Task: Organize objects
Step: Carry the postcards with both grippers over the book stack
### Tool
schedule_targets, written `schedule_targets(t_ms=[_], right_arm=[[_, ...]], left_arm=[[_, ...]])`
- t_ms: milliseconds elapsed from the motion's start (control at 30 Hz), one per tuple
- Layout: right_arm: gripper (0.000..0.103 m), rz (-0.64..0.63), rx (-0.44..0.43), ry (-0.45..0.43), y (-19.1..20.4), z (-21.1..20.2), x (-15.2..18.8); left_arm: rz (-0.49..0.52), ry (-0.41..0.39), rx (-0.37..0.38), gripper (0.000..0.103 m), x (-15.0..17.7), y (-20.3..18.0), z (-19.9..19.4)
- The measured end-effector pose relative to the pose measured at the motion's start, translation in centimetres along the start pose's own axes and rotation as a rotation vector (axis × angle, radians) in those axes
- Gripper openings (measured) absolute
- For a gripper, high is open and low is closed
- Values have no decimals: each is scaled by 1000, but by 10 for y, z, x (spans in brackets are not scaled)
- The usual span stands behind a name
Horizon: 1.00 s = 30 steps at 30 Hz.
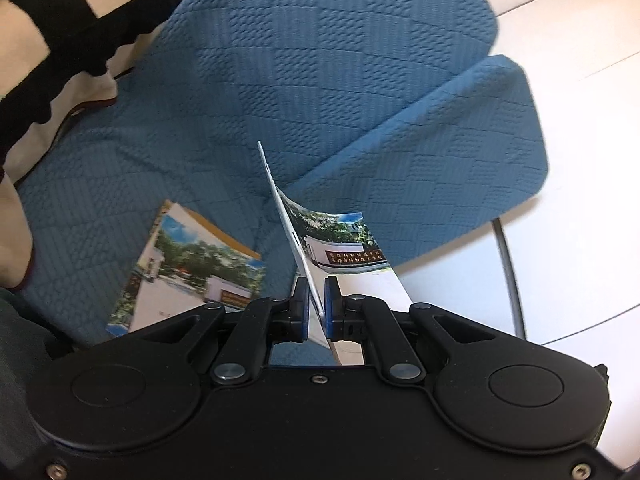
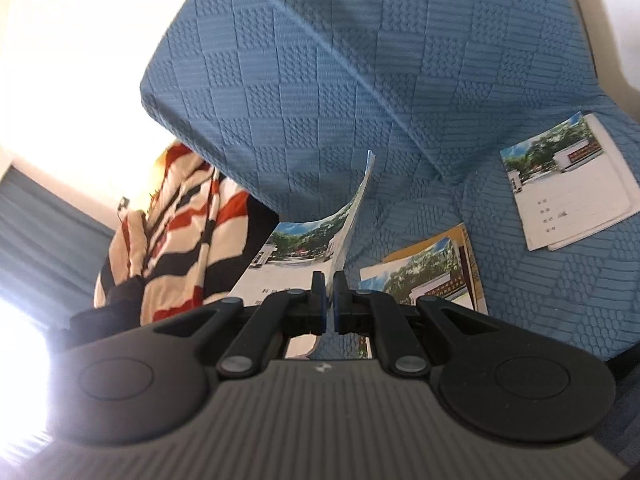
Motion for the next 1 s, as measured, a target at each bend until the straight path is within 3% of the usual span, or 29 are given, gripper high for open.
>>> schedule_targets(t_ms=[100,733,1000], right_arm=[[6,5,16,34,-4,16,4],[6,-9,157,141,-44,91,22],[7,-30,231,202,-67,116,42]], left_arm=[[25,0,-39,7,-2,14,6],[-8,107,-102,8,-9,75,72],[10,165,-183,8,6,99,90]])
Point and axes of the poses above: each gripper's, at about its wrist camera, not at the fingertips, and z roughly the way its jaws point, y to its left, x to its underside, the point moved 9 cm from there along z, roughly the way its jaws point, and after that the axes turned 5 degrees about y, right-handed, at the moved point
